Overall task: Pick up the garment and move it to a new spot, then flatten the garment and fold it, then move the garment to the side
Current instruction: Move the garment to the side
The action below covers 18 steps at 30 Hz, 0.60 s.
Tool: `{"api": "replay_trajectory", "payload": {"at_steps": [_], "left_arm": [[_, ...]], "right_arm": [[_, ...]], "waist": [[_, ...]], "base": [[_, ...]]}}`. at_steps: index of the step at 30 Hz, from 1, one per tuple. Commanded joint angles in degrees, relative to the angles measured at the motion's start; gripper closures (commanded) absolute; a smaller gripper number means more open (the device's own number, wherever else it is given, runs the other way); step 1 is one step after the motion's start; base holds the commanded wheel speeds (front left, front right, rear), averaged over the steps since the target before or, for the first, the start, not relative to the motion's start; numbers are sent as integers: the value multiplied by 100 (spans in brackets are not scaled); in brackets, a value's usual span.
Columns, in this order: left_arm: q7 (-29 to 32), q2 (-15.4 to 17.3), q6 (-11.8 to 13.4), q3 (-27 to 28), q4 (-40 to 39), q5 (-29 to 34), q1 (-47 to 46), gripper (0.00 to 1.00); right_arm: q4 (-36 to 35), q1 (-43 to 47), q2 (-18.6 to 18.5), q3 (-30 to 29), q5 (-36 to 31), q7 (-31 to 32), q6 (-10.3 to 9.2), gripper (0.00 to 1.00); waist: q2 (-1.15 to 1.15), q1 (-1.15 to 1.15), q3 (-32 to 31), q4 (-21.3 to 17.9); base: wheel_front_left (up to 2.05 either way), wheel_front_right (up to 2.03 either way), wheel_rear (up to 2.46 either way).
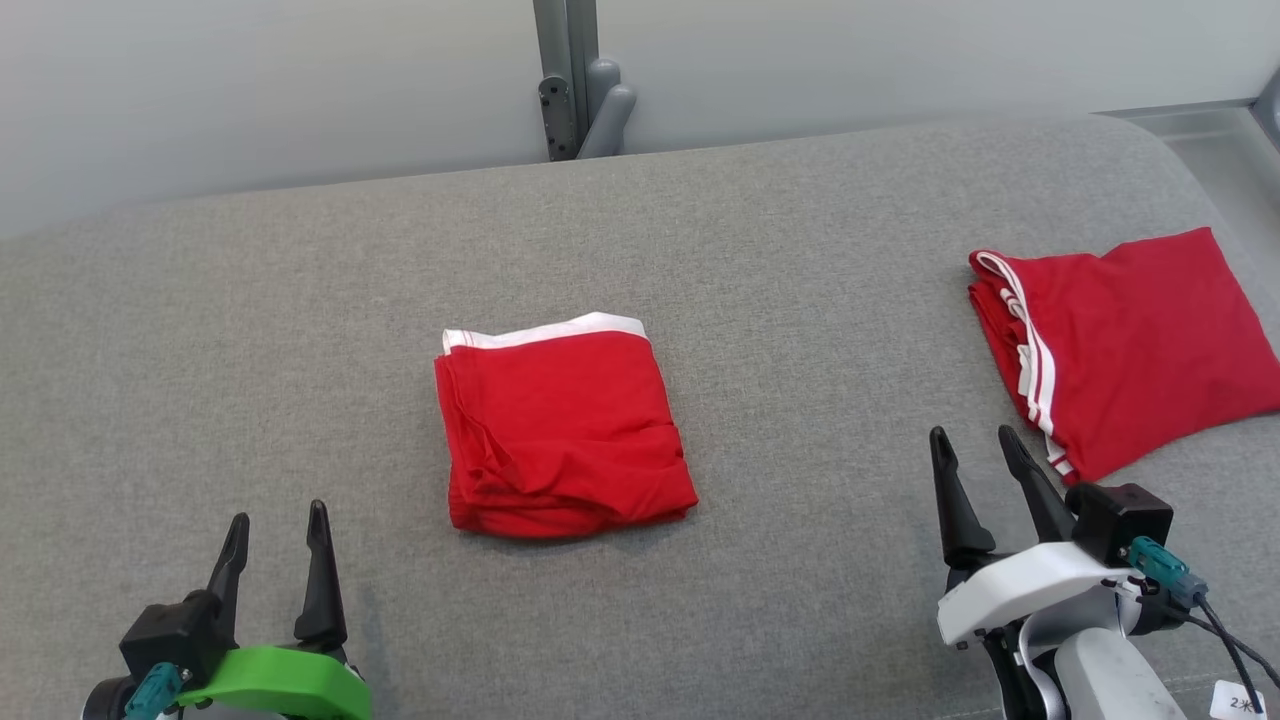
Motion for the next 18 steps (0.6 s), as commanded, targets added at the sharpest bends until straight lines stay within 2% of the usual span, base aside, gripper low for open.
{"api": "replay_trajectory", "payload": {"at_steps": [1,18], "left_arm": [[-14,23,34,22,-28,32,96,0],[-14,23,49,-1,-70,41,308,0]], "right_arm": [[-29,86,-13,0,-47,1,-2,0],[-18,192,-1,201,47,1,-2,0]], "waist": [[0,0,-117,-85],[0,0,-208,-50]], "base": [[0,0,0],[0,0,0]]}}
